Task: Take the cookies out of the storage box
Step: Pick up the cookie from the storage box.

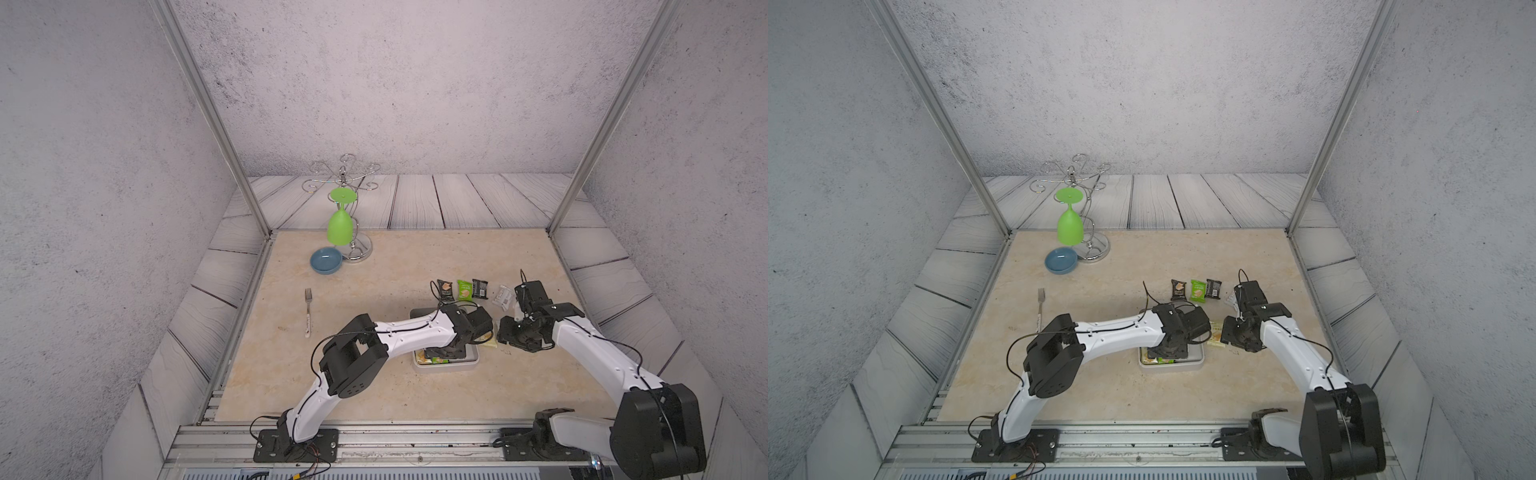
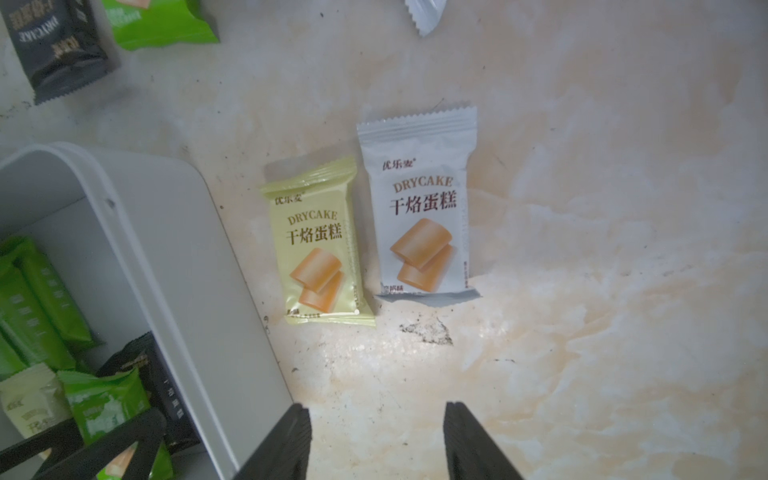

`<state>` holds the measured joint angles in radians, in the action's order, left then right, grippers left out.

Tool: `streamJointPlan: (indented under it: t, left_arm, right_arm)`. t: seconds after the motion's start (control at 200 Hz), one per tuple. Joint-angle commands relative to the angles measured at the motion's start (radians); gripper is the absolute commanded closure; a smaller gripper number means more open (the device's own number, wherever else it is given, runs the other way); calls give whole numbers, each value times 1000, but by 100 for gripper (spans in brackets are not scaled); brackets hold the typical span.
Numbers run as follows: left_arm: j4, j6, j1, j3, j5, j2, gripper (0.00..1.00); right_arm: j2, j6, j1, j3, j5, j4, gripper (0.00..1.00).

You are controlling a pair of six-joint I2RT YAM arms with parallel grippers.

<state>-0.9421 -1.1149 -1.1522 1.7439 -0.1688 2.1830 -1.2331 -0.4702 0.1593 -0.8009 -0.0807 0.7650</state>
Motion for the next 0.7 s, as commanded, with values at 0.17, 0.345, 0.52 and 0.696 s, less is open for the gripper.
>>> streamJointPlan:
  t: [0.17, 0.345, 0.52, 0.696]
  left_arm:
    - [-30, 7, -1, 14, -2, 22, 36]
    - [-32, 10, -2, 14, -4, 20, 46]
    - [-31, 14, -2, 15, -5, 13, 50]
    - [-35, 14, -2, 20, -18, -18, 50]
  right_arm:
    - [8, 5, -4, 6, -4, 6, 43]
    - [7, 5, -4, 6, -5, 4, 43]
    - [6, 6, -4, 6, -7, 3, 43]
    - [7, 7, -4, 5, -8, 7, 43]
